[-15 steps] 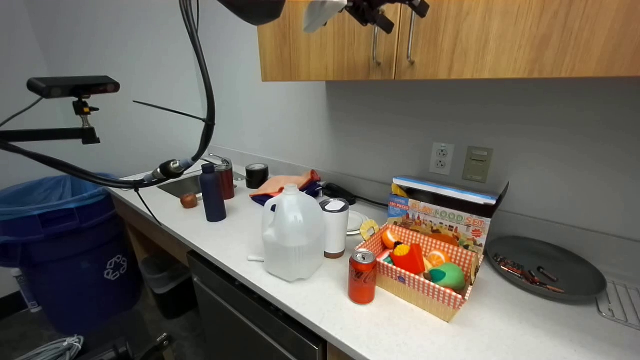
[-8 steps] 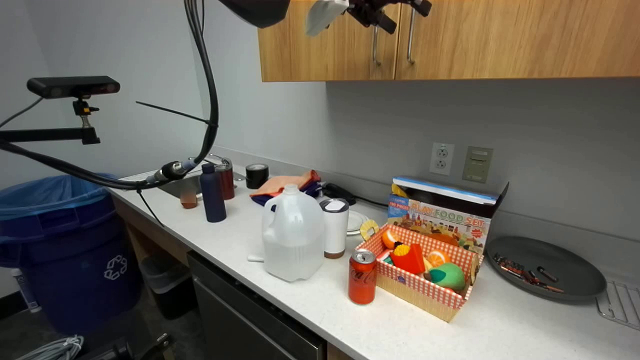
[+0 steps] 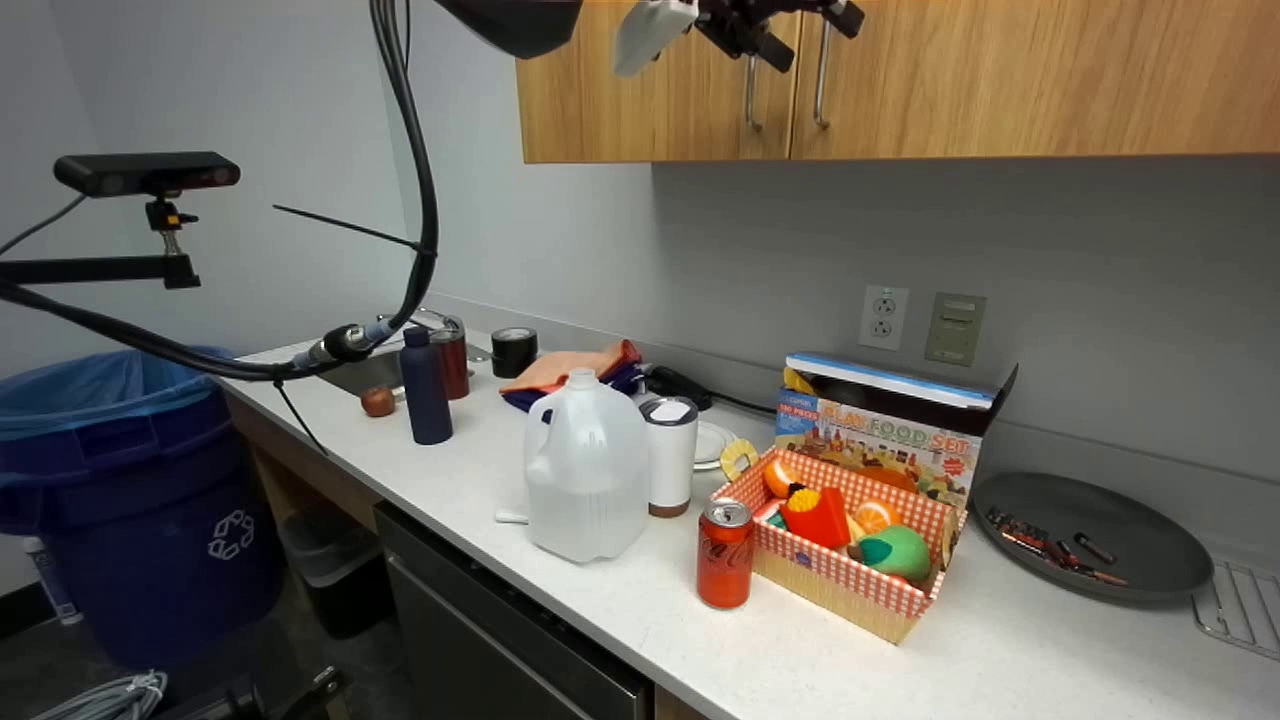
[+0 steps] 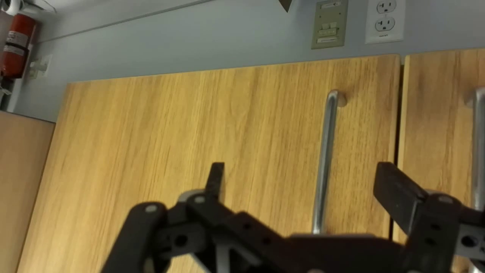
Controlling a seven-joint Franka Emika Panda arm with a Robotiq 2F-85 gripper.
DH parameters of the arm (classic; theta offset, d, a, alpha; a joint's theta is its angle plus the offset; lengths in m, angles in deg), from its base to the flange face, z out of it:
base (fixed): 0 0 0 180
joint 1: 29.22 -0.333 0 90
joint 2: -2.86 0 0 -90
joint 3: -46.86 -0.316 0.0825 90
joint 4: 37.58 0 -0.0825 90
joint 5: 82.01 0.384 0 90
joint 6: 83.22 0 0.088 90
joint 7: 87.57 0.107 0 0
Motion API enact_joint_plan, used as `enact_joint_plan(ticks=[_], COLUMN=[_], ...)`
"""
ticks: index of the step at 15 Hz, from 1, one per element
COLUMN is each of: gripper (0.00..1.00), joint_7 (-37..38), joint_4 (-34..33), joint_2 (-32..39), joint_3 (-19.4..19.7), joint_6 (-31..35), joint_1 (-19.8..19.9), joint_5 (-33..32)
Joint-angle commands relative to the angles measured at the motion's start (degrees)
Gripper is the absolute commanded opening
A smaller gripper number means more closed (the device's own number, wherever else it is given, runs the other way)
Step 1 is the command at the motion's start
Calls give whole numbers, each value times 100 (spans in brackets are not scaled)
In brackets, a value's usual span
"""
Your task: Open the upper cabinet door on the right
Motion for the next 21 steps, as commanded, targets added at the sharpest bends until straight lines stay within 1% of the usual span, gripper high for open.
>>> enact_joint_plan(ticks=[1,2,4,9,11,14,17,19,21], gripper=[100,100,100,100,100,100,100,100,100], joint_7=[90,110,108,510,761,1242,1554,1650,1496], joint_4=[-43,-58,-266,-718,-888,-981,-1048,-1085,-1081], joint_2=[72,107,400,831,941,972,1006,1025,1005], joint_3=[-37,-54,-18,-58,-50,-51,-71,-100,-151], joint_6=[-80,-111,-69,-250,-323,-478,-710,-934,-1330], joint_1=[-5,-19,12,-16,-30,-48,-85,-114,-156], joint_5=[-64,-53,-35,-306,-569,-1149,-1620,-1805,-1758])
